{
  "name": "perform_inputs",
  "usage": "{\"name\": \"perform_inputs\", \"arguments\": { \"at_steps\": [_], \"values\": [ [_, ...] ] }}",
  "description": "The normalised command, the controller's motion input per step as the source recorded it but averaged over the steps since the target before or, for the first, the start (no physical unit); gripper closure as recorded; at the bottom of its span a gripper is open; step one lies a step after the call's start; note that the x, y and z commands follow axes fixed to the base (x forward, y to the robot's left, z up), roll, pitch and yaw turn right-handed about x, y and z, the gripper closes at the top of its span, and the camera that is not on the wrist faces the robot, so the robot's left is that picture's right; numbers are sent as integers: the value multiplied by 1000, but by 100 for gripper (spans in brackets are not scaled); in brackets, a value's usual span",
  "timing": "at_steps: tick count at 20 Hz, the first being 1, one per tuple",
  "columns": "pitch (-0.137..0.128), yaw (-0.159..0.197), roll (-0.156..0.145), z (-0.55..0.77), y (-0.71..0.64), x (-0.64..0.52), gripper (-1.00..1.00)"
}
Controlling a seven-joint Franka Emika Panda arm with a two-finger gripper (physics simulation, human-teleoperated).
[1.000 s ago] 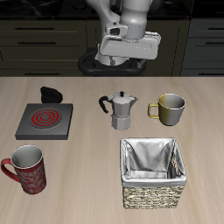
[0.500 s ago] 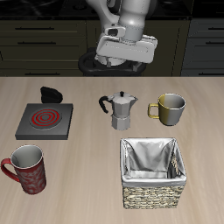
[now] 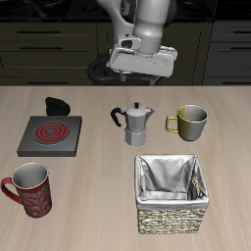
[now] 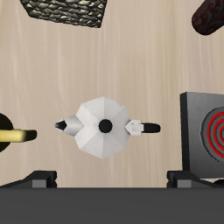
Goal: Place the moka pot on the stove
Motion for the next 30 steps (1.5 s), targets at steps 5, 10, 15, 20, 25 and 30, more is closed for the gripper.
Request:
{"name": "perform_inputs", "arguments": {
  "at_steps": [5,10,15,20,25,30],
  "values": [
    [16,-14,22,-102,22,118,-100],
    [37,-15,10,-177,52,90,-100],
    [-15,9,4,-128,95,-45,-100],
    [-1,0,5,-141,-30,-79,-100],
    [-29,18,-7,-67,-25,-52,-100],
    [20,-7,-11,-211,-165,90,-100]
  ]
}}
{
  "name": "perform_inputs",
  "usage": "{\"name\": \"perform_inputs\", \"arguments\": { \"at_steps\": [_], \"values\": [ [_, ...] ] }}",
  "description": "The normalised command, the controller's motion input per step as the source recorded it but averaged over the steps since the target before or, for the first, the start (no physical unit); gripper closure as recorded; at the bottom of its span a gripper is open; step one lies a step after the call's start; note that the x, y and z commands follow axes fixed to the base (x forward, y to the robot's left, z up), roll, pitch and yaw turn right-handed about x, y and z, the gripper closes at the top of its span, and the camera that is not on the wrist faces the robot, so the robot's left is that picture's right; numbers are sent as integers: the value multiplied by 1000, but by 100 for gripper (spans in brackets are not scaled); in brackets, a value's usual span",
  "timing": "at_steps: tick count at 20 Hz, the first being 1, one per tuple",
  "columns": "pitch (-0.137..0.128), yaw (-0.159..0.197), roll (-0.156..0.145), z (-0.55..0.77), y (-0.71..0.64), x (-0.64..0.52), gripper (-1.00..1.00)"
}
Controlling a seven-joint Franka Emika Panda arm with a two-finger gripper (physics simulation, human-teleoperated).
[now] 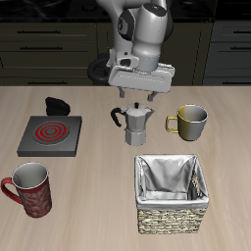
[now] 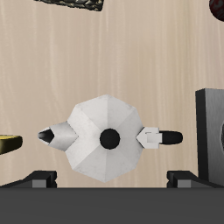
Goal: Place the moka pot on the stove
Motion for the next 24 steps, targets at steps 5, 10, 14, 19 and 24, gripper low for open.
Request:
{"name": "perform_inputs", "arguments": {
  "at_steps": [5,10,14,19,24],
  "values": [
    [-4,-5,-5,-86,-30,48,-100],
    [6,-9,15,-103,100,15,-100],
    [5,-39,24,-83,62,-68,-100],
    [19,-46,3,-116,-21,-100,-100],
    [6,-24,-16,-88,-36,-36,-100]
  ]
}}
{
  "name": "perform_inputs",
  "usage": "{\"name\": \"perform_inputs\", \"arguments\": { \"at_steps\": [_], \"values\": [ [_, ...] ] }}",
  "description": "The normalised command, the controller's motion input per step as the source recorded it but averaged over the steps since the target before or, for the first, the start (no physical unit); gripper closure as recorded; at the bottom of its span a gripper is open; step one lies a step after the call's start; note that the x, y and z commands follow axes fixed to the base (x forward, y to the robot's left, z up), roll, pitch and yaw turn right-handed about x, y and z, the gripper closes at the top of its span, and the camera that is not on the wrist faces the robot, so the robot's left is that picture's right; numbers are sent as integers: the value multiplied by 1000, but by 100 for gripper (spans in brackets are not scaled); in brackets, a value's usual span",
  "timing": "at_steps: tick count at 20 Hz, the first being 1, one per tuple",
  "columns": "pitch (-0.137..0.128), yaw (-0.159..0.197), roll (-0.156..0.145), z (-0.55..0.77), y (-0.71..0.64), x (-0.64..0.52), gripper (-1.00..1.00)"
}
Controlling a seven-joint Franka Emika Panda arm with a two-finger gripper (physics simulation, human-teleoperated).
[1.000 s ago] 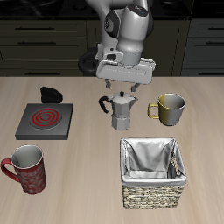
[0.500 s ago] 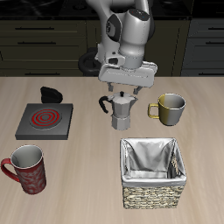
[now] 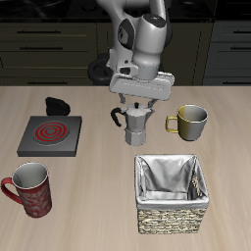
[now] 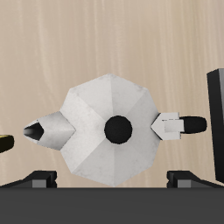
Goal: Place the moka pot on the stove
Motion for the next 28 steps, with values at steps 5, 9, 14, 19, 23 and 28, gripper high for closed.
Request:
{"name": "perform_inputs", "arguments": {
  "at_steps": [5,9,14,19,23,28],
  "values": [
    [-10,-7,-10,52,-88,59,-100],
    [22,-14,-6,-58,-84,113,-100],
    [32,-10,-3,-159,-120,51,-100],
    [43,-6,57,-262,134,-4,-100],
    [24,-22,84,-224,157,-51,100],
    [18,-12,-4,-108,-61,21,100]
  ]
}}
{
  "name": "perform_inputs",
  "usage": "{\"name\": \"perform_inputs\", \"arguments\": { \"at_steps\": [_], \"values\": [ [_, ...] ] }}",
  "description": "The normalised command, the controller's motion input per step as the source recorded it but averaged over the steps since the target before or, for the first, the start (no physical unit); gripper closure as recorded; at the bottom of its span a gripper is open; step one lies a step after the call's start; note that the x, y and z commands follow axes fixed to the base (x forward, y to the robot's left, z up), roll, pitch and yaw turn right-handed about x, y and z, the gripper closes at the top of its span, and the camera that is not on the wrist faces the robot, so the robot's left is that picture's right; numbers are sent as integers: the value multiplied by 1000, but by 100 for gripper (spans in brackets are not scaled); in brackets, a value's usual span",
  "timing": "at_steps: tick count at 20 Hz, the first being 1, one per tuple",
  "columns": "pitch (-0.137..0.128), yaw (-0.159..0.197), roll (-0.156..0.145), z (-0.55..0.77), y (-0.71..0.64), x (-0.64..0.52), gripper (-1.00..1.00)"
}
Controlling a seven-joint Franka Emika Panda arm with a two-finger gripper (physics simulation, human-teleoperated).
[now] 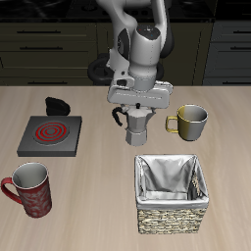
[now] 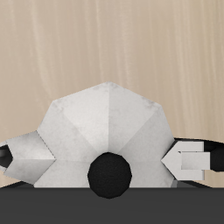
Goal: Place the moka pot on the stove
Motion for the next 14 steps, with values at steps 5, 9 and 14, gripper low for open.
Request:
{"name": "perform_inputs", "arguments": {
  "at_steps": [5,9,14],
  "values": [
    [-20,1,-18,114,-70,15,100],
    [-35,18,13,167,-27,-24,100],
    [-33,27,48,215,-13,-45,100]
  ]
}}
